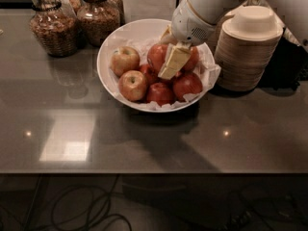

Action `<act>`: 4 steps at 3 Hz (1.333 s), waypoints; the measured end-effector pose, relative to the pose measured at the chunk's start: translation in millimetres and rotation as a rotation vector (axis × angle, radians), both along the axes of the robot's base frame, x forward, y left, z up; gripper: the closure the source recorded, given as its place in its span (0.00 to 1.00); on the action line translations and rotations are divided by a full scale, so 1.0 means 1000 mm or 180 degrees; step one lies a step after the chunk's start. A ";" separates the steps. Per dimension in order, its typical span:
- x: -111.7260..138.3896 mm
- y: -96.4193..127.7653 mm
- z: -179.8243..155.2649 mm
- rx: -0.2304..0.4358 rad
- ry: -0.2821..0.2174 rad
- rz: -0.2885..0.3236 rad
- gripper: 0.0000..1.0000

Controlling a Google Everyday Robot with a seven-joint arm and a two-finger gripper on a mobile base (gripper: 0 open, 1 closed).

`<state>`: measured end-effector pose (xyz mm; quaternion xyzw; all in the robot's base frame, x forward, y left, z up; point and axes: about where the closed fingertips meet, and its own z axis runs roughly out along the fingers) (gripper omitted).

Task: Pick apple from white bowl

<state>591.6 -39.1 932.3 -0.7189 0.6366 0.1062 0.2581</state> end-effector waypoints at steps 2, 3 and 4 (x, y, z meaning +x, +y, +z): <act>-0.003 0.004 0.004 0.0000 -0.0061 0.0012 1.00; -0.020 0.018 0.040 0.0078 -0.0383 0.0121 1.00; -0.039 0.025 0.078 0.0152 -0.0721 0.0179 1.00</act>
Offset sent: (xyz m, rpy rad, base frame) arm -0.0060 0.0047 0.0127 -0.0007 -0.0461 0.0028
